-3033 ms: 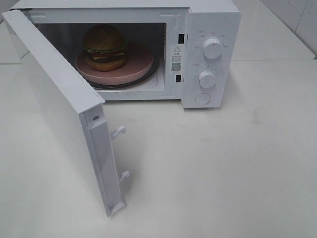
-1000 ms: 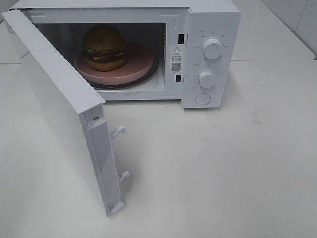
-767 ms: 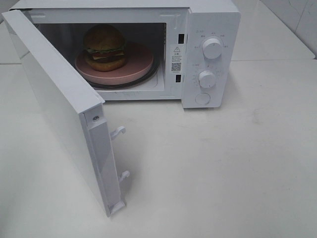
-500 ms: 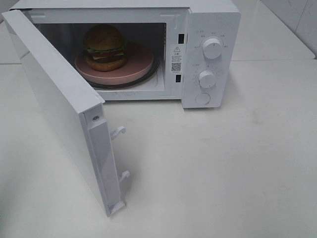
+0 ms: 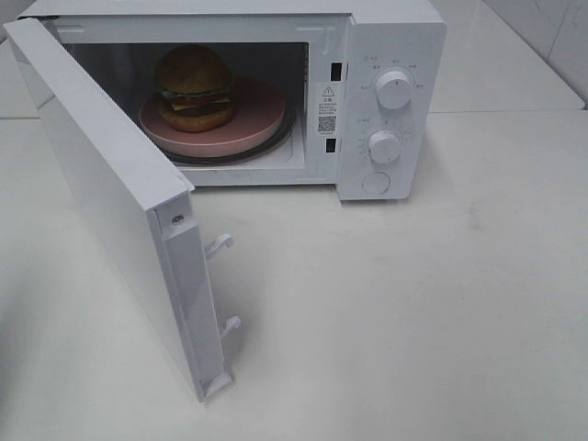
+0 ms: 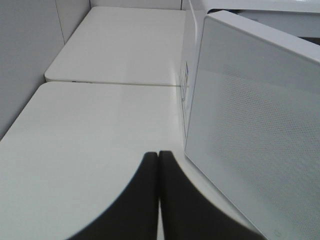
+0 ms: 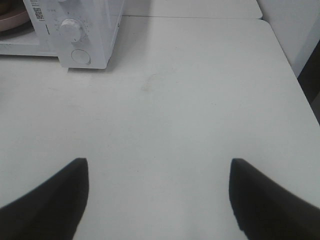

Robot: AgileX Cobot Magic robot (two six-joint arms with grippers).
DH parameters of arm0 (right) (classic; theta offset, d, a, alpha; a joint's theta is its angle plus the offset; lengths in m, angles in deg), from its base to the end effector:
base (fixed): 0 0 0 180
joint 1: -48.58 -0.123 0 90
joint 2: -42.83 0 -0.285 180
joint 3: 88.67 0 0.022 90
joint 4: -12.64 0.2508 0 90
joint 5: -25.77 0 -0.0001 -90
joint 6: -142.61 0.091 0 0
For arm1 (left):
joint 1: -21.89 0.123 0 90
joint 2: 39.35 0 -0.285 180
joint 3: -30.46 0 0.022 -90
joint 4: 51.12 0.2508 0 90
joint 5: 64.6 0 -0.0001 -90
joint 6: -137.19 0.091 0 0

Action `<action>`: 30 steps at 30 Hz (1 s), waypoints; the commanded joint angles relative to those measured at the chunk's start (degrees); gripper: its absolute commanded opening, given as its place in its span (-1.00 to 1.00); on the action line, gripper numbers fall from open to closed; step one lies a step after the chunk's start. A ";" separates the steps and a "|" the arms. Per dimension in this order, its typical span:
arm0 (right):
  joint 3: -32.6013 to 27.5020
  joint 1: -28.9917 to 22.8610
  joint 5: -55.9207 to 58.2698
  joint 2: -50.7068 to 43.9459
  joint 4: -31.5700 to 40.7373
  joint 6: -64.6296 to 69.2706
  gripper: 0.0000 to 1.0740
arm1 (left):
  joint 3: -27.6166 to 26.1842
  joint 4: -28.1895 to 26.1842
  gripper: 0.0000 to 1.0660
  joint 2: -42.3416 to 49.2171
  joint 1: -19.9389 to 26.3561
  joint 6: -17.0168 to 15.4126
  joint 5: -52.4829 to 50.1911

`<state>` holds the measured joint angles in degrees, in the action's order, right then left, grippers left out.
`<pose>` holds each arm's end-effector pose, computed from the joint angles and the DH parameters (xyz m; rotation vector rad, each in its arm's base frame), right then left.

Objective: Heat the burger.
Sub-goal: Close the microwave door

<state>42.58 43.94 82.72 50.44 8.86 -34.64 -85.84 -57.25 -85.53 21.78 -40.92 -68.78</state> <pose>-0.0020 -0.0052 0.2820 -0.0322 1.9757 0.0059 0.1336 0.0004 0.2393 -0.0717 1.8441 -0.0457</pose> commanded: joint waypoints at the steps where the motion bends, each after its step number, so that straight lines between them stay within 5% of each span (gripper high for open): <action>1: 0.00 0.29 0.23 -1.72 0.11 -0.69 0.41 | 0.74 0.06 -1.00 -3.90 -0.23 0.11 -8.19; 10: 0.00 0.29 0.23 -1.72 0.11 -0.69 0.41 | 0.74 3.90 -1.00 -16.39 -0.23 -0.92 -19.42; 21: 0.00 0.29 0.23 -1.72 0.11 -0.69 0.41 | 0.74 24.75 -1.00 -28.36 -0.23 -17.30 -36.10; 25: 0.00 0.29 0.23 -1.72 0.11 -0.69 0.41 | 0.63 28.71 -1.00 -32.37 -0.23 -19.54 -41.54; 30: 0.00 0.29 0.23 -1.72 0.11 -0.69 0.41 | 0.57 27.10 -1.00 -37.07 -2.64 -19.37 -47.44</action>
<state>42.58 43.94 82.78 50.44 8.86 -34.64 -85.15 -29.23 -120.77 20.97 -60.23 -112.44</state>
